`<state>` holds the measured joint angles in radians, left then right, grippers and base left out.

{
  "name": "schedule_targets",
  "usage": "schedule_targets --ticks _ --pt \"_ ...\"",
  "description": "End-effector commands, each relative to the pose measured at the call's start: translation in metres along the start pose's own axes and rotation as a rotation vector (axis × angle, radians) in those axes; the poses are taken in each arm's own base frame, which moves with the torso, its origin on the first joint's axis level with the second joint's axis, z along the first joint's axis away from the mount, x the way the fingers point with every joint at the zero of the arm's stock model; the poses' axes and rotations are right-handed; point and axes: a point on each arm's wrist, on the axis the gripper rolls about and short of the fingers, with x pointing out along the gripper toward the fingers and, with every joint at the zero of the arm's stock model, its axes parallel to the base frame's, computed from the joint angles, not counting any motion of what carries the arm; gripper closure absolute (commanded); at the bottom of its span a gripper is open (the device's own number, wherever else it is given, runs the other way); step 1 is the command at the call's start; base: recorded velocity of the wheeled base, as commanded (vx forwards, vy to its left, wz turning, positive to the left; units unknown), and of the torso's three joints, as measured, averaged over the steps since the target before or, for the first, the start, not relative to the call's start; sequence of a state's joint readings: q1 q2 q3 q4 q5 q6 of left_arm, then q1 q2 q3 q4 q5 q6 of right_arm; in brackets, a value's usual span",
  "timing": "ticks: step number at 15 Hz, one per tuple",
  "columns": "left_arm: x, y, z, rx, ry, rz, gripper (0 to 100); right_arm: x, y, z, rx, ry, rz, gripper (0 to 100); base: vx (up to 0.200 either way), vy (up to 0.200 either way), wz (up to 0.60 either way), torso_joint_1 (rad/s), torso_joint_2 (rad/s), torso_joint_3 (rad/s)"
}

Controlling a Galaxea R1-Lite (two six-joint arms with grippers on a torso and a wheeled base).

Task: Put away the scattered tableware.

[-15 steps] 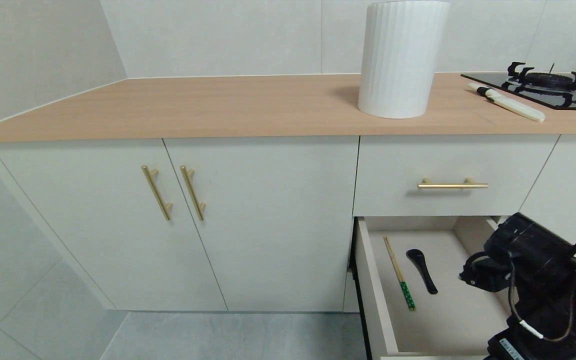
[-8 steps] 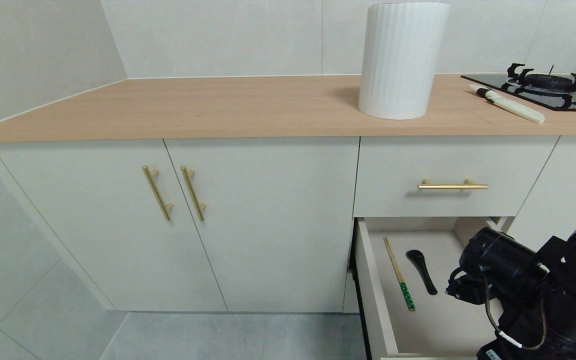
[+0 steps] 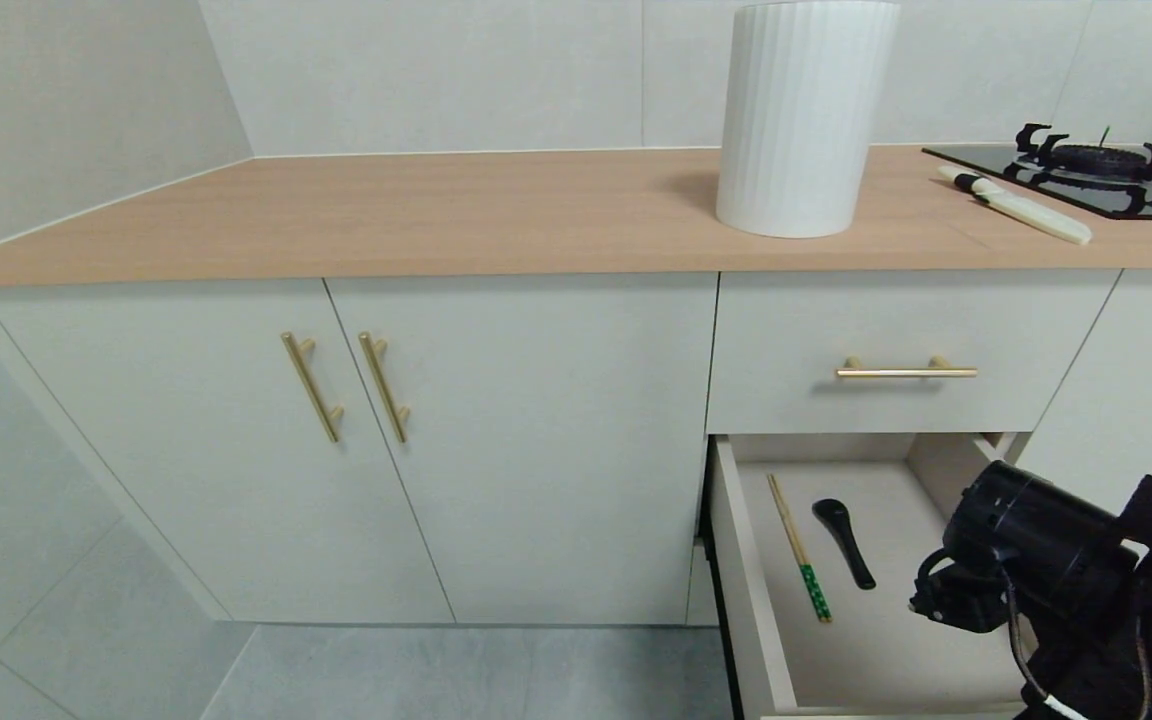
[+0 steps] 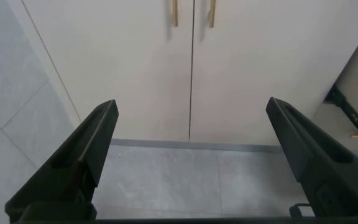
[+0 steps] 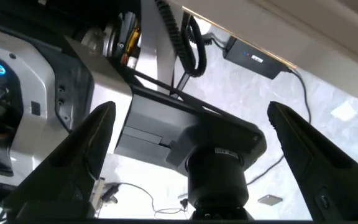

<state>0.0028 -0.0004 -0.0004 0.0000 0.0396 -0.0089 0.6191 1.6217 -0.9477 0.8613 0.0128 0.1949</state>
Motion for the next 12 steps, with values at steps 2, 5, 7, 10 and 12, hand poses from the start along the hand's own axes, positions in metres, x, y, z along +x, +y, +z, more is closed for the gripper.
schedule_targets --ticks 2,5,7,10,12 --pt "0.0 0.0 0.0 0.0 0.001 0.001 0 0.013 0.002 0.008 0.015 0.06 -0.022 0 0.0 0.0 0.0 0.0 0.0 0.0" --pt "0.0 0.0 0.0 0.0 0.001 0.001 0 0.033 0.001 0.022 0.07 0.122 -0.067 0 0.0 0.0 0.0 0.0 0.0 0.0" --pt "0.0 0.0 0.0 0.0 0.001 0.002 0 0.039 -0.009 0.031 0.118 0.119 -0.113 0 0.0 0.0 0.0 0.0 0.0 0.0" --pt "0.0 0.0 0.0 0.0 0.001 0.001 0 0.038 -0.025 0.039 0.211 0.054 -0.125 0 0.0 0.0 0.0 0.0 0.0 0.0" --pt "0.0 0.0 0.0 0.0 0.001 0.001 0 0.039 -0.038 0.042 0.262 0.031 -0.165 0 0.0 0.0 0.0 0.0 0.0 0.0"
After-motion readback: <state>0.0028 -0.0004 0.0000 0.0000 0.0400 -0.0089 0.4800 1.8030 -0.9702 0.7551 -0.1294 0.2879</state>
